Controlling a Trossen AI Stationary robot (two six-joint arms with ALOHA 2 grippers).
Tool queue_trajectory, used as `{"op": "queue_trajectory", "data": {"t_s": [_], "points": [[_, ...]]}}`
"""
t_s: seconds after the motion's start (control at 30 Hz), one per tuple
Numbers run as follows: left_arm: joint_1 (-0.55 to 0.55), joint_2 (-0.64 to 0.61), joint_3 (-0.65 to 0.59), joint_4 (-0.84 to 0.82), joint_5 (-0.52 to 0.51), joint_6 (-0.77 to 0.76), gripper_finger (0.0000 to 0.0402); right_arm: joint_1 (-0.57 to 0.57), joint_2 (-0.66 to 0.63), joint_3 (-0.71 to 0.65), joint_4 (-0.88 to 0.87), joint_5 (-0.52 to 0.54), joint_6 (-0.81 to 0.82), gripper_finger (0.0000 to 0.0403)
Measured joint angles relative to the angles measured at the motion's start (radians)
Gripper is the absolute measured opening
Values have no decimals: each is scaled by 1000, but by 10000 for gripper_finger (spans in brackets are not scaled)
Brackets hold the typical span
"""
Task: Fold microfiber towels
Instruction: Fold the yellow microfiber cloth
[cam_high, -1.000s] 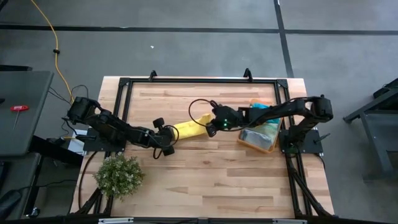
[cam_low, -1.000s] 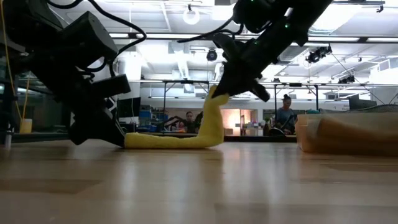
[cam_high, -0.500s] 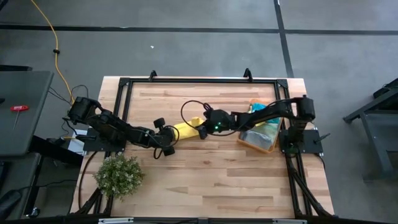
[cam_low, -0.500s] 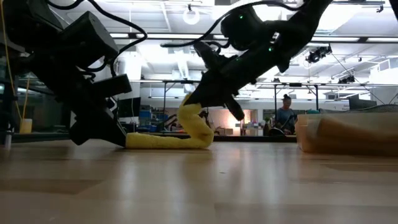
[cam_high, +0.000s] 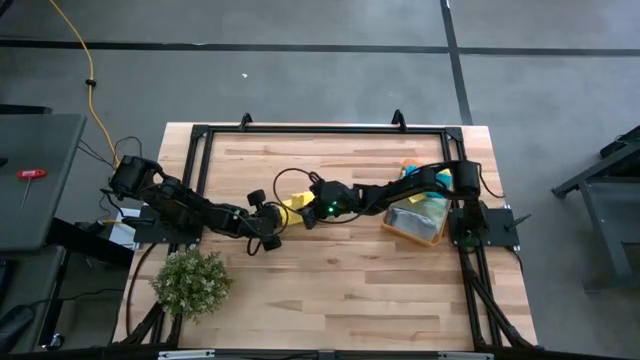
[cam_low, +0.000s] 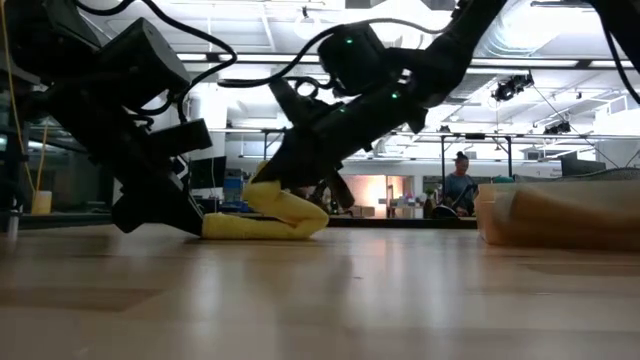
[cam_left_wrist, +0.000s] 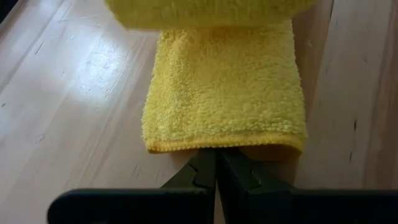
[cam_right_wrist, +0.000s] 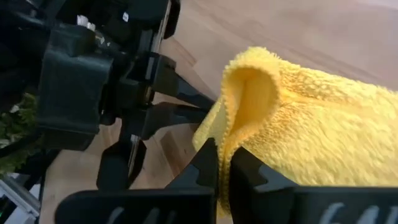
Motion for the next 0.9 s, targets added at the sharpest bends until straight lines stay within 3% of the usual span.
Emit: {"op": "queue_trajectory", "data": {"t_s": [0.33,0.73,0.9], "points": [[0,-1,0,0,0,0,0,0,8,23,-12,30,-7,13],[0,-2,0,0,0,0,0,28,8,23,85,-22,-66,189],[0,-2,0,0,0,0,0,26,7,23,137,-17,-101,234]]}}
